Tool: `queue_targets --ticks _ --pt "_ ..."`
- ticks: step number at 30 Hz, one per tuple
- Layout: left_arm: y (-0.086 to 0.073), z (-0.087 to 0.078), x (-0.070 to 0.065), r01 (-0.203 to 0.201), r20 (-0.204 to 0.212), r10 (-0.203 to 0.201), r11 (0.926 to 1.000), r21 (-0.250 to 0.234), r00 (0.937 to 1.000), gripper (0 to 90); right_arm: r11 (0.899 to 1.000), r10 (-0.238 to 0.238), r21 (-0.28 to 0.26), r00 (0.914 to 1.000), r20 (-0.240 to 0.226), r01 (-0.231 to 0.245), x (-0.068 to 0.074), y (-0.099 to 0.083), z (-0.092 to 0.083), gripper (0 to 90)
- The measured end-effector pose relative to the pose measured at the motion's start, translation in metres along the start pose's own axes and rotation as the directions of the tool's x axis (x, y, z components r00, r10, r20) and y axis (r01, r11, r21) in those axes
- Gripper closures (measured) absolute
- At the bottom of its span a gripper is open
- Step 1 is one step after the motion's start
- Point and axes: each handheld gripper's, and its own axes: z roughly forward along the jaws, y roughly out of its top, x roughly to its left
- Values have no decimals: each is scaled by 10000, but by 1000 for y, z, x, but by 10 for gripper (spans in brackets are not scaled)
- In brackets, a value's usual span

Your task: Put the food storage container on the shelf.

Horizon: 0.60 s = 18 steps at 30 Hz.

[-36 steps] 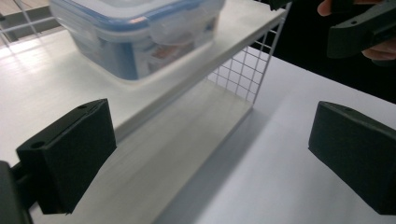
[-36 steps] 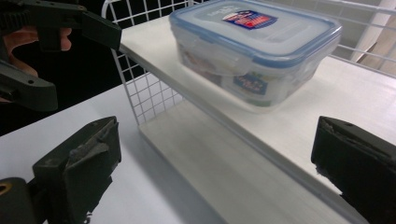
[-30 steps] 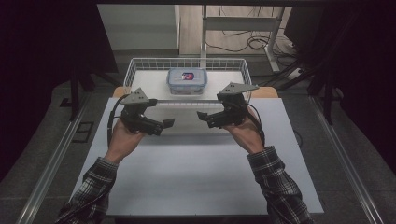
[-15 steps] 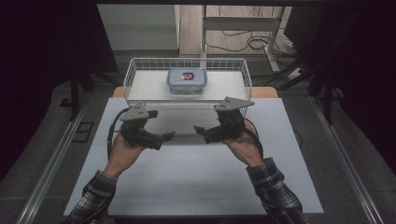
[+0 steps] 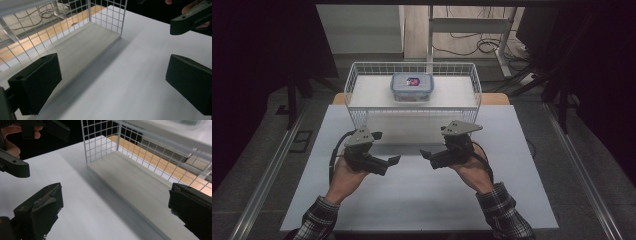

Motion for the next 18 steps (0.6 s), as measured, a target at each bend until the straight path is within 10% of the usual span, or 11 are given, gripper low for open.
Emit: queue_targets --ticks 18 --pt "-39 -1 -10 113 -204 -107 9995 282 9997 5 9989 443 129 9990 65 -444 6 -44 -11 0"
